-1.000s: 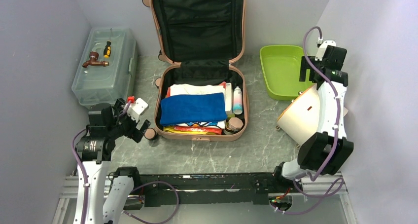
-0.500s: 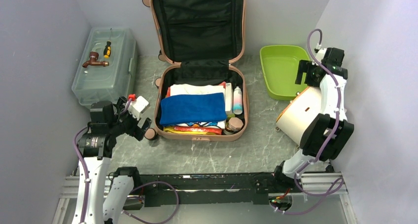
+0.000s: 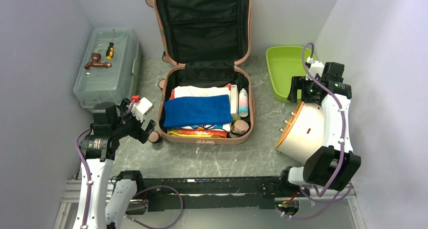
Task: Open, take out, and arrange the luggage
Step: Adjust the storage box at the corner of the board.
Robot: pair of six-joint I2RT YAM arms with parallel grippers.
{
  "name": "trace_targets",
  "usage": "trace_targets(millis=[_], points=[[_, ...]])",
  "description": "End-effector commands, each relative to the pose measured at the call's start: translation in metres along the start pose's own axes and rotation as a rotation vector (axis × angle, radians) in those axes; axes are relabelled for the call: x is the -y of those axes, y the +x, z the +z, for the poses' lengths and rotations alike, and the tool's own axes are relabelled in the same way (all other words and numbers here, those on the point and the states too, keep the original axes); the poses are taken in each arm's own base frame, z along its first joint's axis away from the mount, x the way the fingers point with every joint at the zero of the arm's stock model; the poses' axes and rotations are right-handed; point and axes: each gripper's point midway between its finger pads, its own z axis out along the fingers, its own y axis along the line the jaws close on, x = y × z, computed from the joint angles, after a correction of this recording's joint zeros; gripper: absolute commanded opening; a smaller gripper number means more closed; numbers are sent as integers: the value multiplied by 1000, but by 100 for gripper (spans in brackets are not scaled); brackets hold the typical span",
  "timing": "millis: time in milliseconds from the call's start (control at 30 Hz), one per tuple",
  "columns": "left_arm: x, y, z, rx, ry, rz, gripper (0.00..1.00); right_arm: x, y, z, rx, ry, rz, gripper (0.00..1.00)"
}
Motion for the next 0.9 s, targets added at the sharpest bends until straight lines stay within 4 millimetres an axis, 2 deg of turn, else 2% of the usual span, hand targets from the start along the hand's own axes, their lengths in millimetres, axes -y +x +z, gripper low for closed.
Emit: trace_targets(millis=[0, 100, 200, 500, 600, 700, 800, 867], points=[[0, -16, -4, 56, 1, 0, 99, -25, 18, -7, -43, -82, -59, 88], [0, -17, -4, 60, 5, 0, 99, -31, 9, -12, 3, -111, -124, 88], [0, -18, -6, 62, 1, 1, 99, -38, 8, -21, 5, -133, -214, 88], [0, -17, -5, 67, 4, -14, 99, -40, 3, -53, 57, -50, -482, 90], [0, -17, -7, 67, -2, -15, 99, -59, 3, -71, 117, -123, -589, 90], [-1, -16, -7, 70, -5, -18, 99, -85, 11, -84, 163, -178, -735, 90], [0, -14, -6, 72, 0, -24, 99, -113, 28, -83, 135, -237, -855, 90], [0, -13, -5, 72, 1, -28, 99, -124, 41, -78, 82, -275, -896, 90]])
